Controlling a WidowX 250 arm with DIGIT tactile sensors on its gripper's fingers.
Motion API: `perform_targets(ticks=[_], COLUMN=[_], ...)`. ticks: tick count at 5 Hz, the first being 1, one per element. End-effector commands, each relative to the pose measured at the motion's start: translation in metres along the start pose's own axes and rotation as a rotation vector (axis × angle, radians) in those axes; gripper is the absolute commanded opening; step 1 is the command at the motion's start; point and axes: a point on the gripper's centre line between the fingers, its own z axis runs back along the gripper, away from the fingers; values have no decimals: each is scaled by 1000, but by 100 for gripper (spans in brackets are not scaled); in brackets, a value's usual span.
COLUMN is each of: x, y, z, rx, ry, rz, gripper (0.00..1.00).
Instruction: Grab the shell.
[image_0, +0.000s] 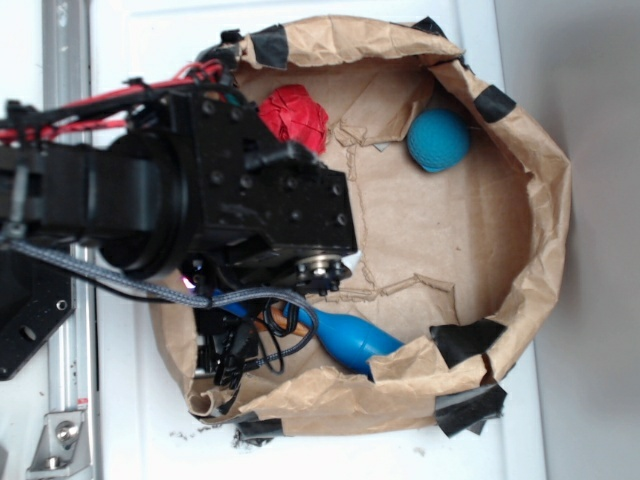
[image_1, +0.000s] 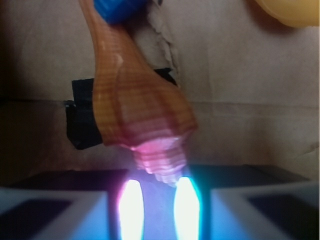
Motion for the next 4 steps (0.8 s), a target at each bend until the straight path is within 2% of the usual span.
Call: perform_targets(ticks=[1,4], x=[6,27], y=[4,-1], z=[4,-8], rx=[87,76], ry=[-115,-169], rz=[-62,-125], gripper=[100,100])
